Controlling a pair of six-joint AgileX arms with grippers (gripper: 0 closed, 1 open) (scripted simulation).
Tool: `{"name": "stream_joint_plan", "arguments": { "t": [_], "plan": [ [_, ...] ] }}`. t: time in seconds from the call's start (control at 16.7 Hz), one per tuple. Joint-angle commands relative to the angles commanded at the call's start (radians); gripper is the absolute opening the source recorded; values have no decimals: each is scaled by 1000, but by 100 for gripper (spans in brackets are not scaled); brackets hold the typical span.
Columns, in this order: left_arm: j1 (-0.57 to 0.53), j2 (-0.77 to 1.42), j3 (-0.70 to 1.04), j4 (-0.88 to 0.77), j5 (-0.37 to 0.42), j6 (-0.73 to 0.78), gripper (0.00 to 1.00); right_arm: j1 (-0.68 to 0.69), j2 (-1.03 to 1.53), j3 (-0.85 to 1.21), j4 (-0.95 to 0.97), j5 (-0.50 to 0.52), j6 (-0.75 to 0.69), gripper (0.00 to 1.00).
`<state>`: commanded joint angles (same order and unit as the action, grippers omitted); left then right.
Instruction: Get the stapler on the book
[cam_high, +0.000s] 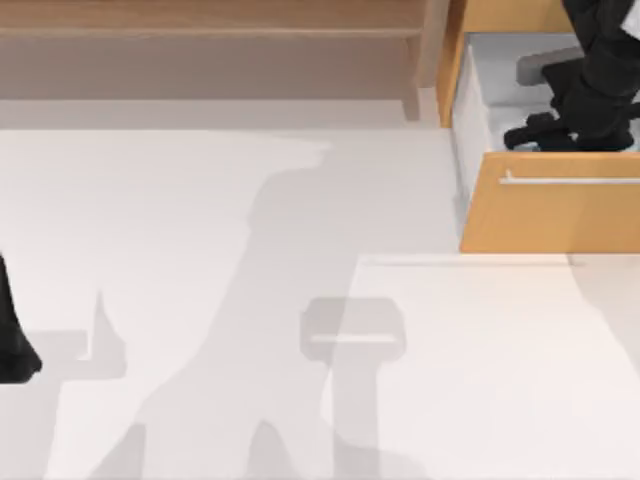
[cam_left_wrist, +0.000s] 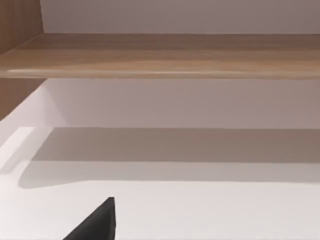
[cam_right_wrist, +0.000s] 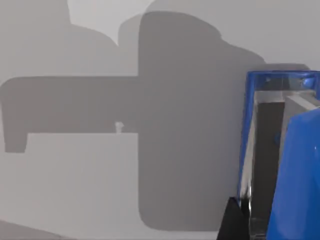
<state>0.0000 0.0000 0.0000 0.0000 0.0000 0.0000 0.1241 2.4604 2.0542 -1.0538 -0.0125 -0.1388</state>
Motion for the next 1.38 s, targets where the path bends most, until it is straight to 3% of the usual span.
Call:
{"name": "stream_joint_plan", "arguments": {
  "t": [0.72,1.02,1.38],
  "plan": [
    [0,0,0,0,0,0,100,2,-74,5,-40,-8,-21,0],
    [0,0,0,0,0,0,100,-82,-374,-27,-174,-30,-87,0],
    [0,0,0,0,0,0,100,-289,-805,-242,-275,-33,-174,0]
  ]
}}
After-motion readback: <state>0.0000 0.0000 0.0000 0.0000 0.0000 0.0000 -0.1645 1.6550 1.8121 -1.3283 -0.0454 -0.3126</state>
